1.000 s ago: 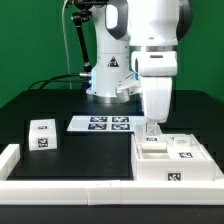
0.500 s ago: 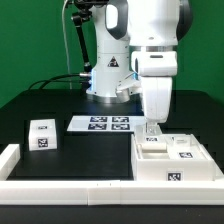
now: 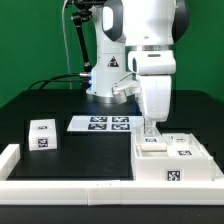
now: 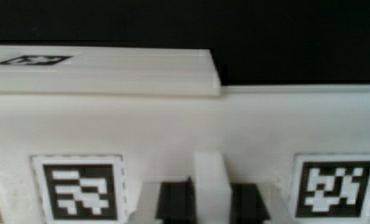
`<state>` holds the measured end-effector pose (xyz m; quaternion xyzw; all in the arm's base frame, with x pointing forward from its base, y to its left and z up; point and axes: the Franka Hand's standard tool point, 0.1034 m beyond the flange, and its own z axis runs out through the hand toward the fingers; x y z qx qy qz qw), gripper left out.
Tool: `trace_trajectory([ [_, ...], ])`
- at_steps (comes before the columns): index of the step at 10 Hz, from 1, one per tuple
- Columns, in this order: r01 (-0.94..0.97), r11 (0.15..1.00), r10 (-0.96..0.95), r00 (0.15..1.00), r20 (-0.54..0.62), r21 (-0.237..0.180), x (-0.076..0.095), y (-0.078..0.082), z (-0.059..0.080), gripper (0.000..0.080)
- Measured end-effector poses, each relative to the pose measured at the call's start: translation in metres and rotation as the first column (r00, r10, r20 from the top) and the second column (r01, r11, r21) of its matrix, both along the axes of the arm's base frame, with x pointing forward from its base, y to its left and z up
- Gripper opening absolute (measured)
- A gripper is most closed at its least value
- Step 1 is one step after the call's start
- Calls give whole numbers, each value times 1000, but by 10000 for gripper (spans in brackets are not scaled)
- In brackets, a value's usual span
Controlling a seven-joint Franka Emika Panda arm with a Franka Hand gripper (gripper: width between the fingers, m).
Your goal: Assemble cabinet
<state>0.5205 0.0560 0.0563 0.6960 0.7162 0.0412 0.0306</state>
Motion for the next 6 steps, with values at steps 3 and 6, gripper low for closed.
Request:
trace_trajectory([
  [3, 3, 1000, -3, 1000, -22, -15, 20, 1, 1, 70],
  [6, 5, 1000, -6, 1000, -30, -23, 42, 1, 2, 71],
])
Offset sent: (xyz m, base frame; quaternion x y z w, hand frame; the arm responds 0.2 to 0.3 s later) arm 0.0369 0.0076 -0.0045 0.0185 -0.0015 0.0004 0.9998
